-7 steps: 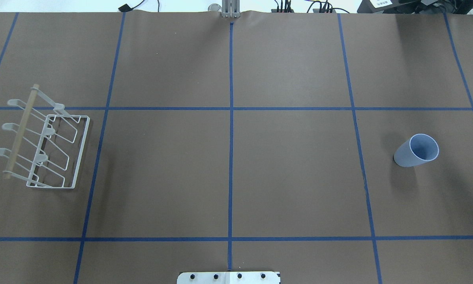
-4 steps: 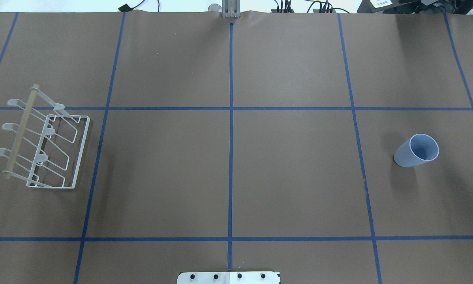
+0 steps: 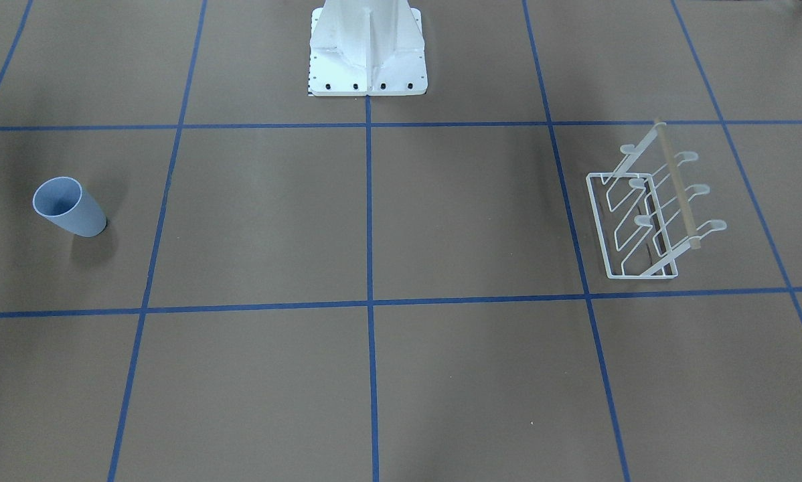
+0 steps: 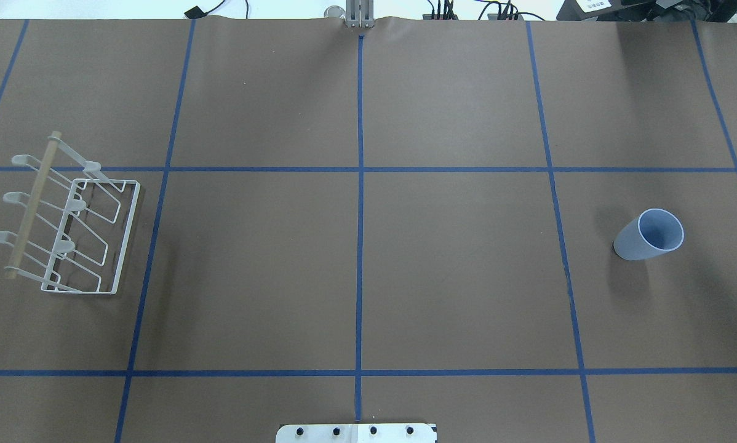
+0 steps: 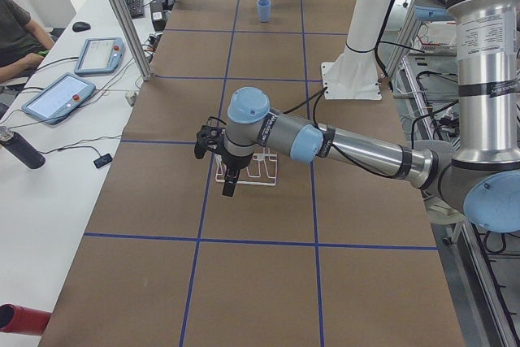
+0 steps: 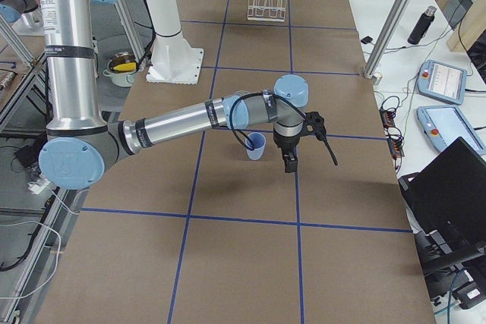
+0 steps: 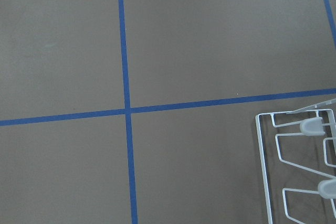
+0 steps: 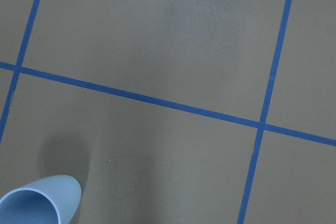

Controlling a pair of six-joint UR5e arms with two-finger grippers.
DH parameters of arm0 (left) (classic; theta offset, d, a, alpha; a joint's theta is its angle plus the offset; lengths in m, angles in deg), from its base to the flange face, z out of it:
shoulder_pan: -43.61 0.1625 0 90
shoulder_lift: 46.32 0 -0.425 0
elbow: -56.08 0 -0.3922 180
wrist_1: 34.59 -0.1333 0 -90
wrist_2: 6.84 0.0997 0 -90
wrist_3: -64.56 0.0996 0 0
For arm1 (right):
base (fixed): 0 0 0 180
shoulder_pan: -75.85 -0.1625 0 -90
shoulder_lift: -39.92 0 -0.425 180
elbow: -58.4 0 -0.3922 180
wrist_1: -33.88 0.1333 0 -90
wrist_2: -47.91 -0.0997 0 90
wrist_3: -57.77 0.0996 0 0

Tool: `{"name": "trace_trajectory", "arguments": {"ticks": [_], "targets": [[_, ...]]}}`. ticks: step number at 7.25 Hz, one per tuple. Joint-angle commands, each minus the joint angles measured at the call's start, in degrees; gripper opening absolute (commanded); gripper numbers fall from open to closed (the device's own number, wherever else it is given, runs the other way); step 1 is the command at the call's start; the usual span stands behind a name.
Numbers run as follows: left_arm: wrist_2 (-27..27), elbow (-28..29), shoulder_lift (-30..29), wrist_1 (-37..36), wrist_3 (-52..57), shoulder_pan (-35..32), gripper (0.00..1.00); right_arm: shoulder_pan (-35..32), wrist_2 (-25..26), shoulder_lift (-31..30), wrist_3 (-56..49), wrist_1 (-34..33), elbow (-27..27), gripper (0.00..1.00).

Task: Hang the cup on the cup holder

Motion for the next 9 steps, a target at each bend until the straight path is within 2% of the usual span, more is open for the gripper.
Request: {"name": "trace_trajectory", "arguments": {"ticks": [1, 5, 8, 9], "targets": [[-2.62, -0.07, 0.03, 0.0, -2.81, 0.0, 0.99, 0.54, -0.12, -0.02, 0.11, 0.12, -0.1, 1.0], [-2.99, -1.12, -0.14, 0.26, -3.1, 0.09, 0.99, 1.67, -2.23, -0.02, 0.2, 0.12, -0.19, 1.0], [-3.68, -0.68, -0.05, 0.18, -3.36, 0.09, 0.98, 7.98, -2.05, 0.07, 0.46, 0.55, 0.07, 1.0], [-4.12, -0.59, -0.05, 0.18, -3.45, 0.09, 0.99, 10.19, -2.14, -0.02, 2.46, 4.21, 0.25, 1.0]]}}
